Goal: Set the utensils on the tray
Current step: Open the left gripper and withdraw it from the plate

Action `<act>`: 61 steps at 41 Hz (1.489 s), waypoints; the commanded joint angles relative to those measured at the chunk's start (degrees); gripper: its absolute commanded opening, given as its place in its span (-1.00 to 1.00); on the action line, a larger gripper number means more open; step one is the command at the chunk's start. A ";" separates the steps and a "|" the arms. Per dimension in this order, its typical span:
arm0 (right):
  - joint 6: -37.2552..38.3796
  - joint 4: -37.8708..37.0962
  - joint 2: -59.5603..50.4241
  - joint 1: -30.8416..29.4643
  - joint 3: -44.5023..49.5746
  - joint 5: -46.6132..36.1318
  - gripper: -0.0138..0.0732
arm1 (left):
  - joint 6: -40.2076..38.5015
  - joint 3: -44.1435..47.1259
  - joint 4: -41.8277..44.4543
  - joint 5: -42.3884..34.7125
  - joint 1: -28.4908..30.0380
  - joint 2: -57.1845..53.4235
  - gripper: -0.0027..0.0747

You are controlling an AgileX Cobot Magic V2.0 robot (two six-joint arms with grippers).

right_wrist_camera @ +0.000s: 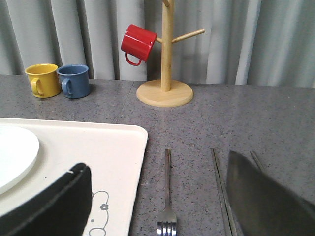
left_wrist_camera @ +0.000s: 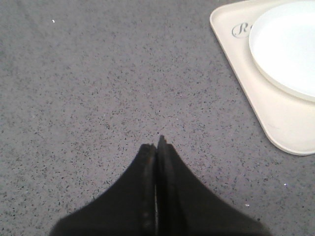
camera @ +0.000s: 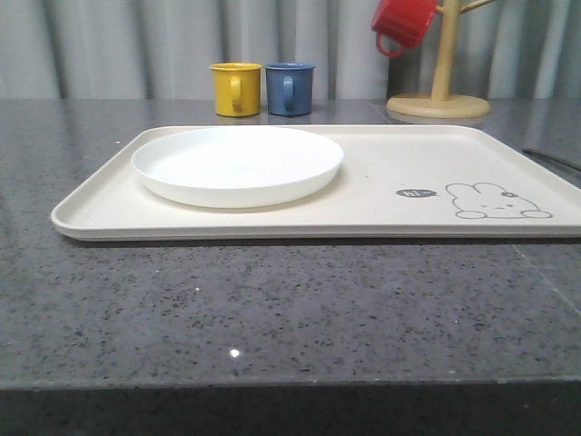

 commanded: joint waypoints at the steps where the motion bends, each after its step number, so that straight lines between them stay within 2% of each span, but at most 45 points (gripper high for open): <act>1: -0.32 0.08 0.83 -0.31 -2.08 -4.71 0.67 | -0.54 2.91 0.04 -7.70 0.19 -5.60 -0.98; 7: -0.32 0.08 0.83 -0.31 -2.08 -4.71 0.67 | -0.54 9.60 0.07 -12.33 0.19 -15.75 -0.98; 19: -0.32 0.08 0.83 -0.31 -2.08 -4.71 0.67 | -0.54 15.71 0.07 -12.97 0.19 -28.68 -0.98; 61: -0.32 0.08 0.83 -0.31 -2.08 -4.76 0.67 | -0.54 16.16 0.07 -13.91 0.19 -29.44 -0.98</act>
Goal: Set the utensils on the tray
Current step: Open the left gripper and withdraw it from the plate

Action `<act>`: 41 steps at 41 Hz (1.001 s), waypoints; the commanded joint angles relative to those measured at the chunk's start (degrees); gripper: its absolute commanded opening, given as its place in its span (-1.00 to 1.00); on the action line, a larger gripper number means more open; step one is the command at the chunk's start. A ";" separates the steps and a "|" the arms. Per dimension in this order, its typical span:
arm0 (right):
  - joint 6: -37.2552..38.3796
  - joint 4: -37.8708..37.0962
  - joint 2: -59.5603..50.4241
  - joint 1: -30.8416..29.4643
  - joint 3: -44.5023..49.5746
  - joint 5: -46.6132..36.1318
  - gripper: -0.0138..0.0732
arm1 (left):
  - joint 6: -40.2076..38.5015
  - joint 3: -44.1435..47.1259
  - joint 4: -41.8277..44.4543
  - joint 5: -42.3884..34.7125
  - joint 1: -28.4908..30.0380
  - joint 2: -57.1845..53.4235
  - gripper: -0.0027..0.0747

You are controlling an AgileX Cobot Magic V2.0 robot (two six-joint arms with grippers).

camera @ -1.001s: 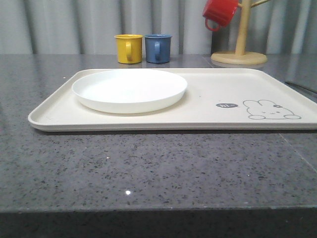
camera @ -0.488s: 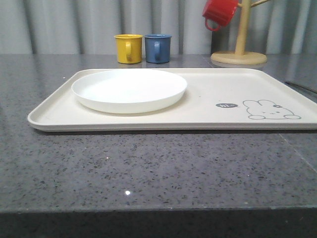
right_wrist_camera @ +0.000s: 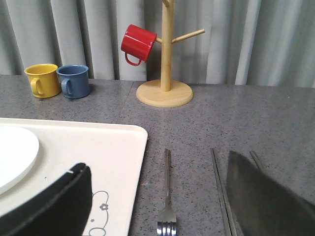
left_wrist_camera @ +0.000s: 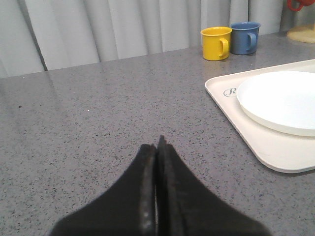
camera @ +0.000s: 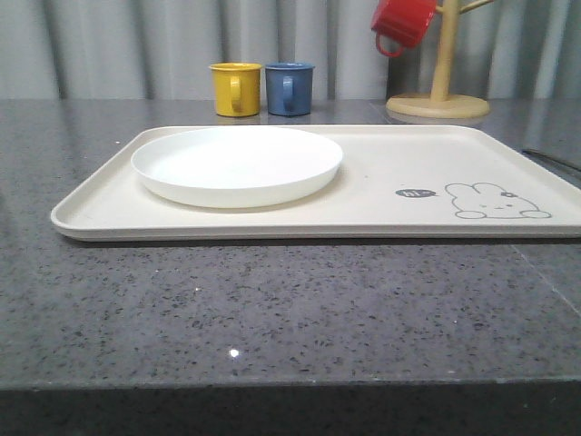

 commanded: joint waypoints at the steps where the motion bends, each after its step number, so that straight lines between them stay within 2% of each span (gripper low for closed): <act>1: -0.32 0.08 0.83 -0.31 -2.08 -4.76 0.67 | -0.54 -1.44 -0.06 -4.86 0.19 0.61 -0.98; 9: -0.32 0.19 1.47 -0.31 -2.27 -2.39 0.64 | -0.54 -1.44 -0.06 -4.86 0.19 0.61 -0.98; 17: -0.32 0.00 9.47 -0.31 -6.39 3.75 0.29 | -0.54 -1.44 -0.06 -4.89 0.19 0.61 -0.98; 41: 0.95 0.01 46.25 -1.46 -32.65 22.32 0.28 | -0.54 -1.44 -0.06 -4.89 0.19 0.61 -0.98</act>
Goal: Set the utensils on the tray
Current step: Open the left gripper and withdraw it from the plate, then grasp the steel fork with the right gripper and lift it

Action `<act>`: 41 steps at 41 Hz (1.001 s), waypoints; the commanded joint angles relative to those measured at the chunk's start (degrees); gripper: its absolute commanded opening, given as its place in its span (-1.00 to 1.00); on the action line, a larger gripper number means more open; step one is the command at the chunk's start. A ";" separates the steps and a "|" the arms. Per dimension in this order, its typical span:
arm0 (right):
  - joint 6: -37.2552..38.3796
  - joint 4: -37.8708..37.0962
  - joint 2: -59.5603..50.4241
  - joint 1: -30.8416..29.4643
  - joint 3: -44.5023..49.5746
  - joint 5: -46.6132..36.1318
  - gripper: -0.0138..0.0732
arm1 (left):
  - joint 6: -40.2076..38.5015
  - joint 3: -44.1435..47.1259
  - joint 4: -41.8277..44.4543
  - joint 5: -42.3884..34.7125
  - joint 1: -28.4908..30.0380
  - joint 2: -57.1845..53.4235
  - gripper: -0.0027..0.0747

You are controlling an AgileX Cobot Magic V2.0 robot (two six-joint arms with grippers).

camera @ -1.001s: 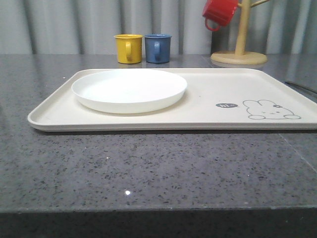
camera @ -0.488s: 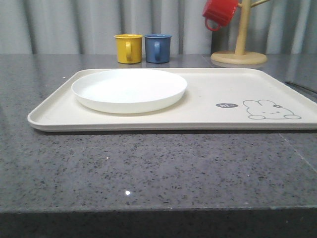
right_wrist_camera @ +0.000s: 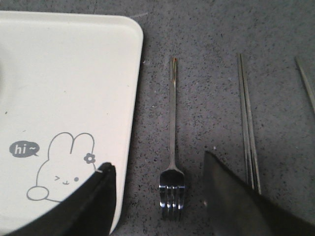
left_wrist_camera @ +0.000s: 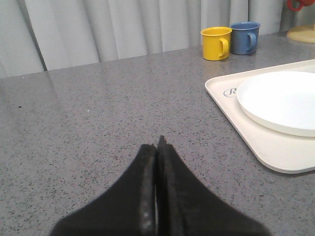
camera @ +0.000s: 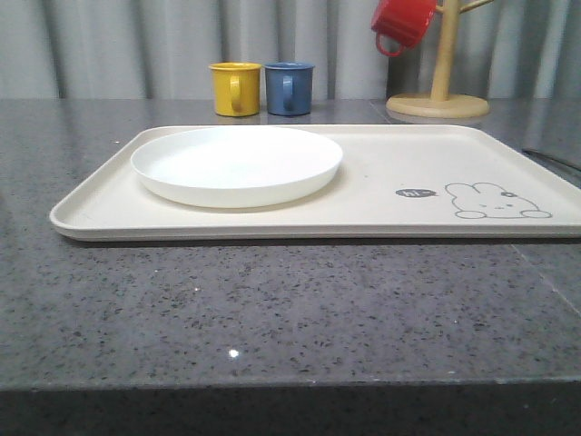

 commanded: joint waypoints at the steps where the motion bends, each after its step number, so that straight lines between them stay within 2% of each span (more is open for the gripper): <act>1: -0.02 0.01 4.32 -0.43 -5.50 0.22 0.28 | -0.54 -1.44 -0.06 -4.81 0.19 0.61 -0.98; 13: 0.18 0.00 15.54 -1.13 -12.79 3.22 0.28 | -0.54 -1.44 -0.06 -4.81 0.19 0.61 -0.98; 30: 0.18 -0.25 23.61 -1.60 -13.05 2.45 0.28 | -0.54 -1.44 -0.06 -4.81 0.19 0.61 -0.98; 41: 0.18 -0.31 27.15 -1.60 -13.05 1.71 0.09 | -0.54 -1.44 -0.06 -4.81 0.19 0.61 -0.98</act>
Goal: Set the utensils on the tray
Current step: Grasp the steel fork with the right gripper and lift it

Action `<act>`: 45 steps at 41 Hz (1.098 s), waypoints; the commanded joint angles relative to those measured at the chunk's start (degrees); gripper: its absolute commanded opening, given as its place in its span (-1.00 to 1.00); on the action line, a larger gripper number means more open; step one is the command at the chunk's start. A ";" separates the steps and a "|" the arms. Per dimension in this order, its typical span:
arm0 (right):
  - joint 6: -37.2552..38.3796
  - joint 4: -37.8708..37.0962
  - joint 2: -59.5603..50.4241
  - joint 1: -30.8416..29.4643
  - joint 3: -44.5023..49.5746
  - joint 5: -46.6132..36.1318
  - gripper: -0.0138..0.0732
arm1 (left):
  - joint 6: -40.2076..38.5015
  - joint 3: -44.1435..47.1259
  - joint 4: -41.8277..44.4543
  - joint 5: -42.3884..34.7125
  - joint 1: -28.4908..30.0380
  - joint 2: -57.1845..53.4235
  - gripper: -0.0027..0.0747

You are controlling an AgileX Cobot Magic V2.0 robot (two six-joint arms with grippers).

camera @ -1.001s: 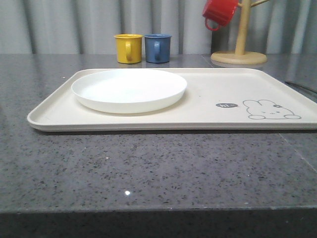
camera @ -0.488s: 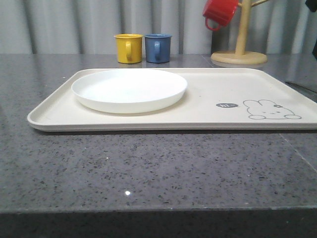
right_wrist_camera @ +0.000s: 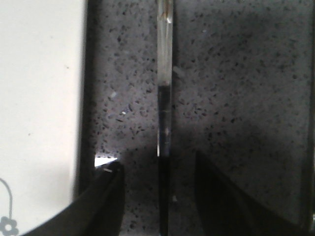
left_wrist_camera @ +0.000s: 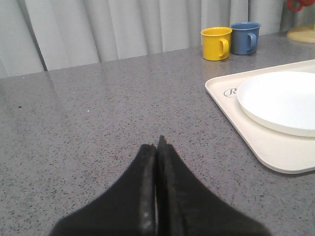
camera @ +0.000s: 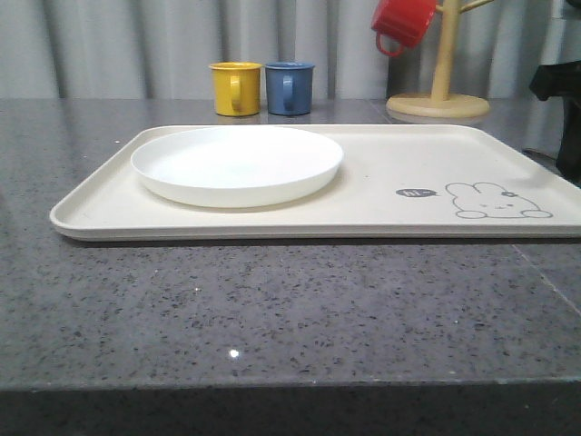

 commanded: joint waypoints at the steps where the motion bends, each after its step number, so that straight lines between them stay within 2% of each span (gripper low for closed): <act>1: -0.15 -0.31 -1.43 -0.38 -1.77 -2.44 0.09 | -0.54 -1.44 -0.06 -4.81 0.19 0.61 -0.98; 8: -0.15 -0.42 -1.28 -0.38 -1.77 -2.29 0.03 | -0.54 -1.44 -0.06 -4.81 0.19 0.61 -0.98; 16: -0.15 -0.42 -1.28 -0.38 -1.77 -0.92 -0.52 | -0.54 -1.44 -0.06 -4.81 0.19 0.61 -0.98; 20: -0.15 -0.42 -1.28 -0.38 -1.77 -0.43 -0.72 | -0.54 -1.44 -0.06 -4.81 0.19 0.61 -0.98; 23: -0.15 -0.42 -1.28 -0.38 -1.81 -0.43 -0.80 | -0.54 -1.44 -0.06 -4.81 0.19 0.61 -0.98; 32: 0.76 -2.41 -2.82 -0.38 -3.11 1.58 -0.82 | -0.54 -1.44 -0.06 -4.81 0.19 0.61 -0.98; 41: 8.00 -4.83 -5.61 0.08 -10.42 9.10 -0.82 | -0.54 -1.44 -0.06 -4.81 0.19 0.61 -0.98; 45: 9.70 -4.87 -5.75 2.37 -13.87 12.15 -0.82 | -0.54 -1.44 -0.06 -4.81 0.19 0.61 -0.98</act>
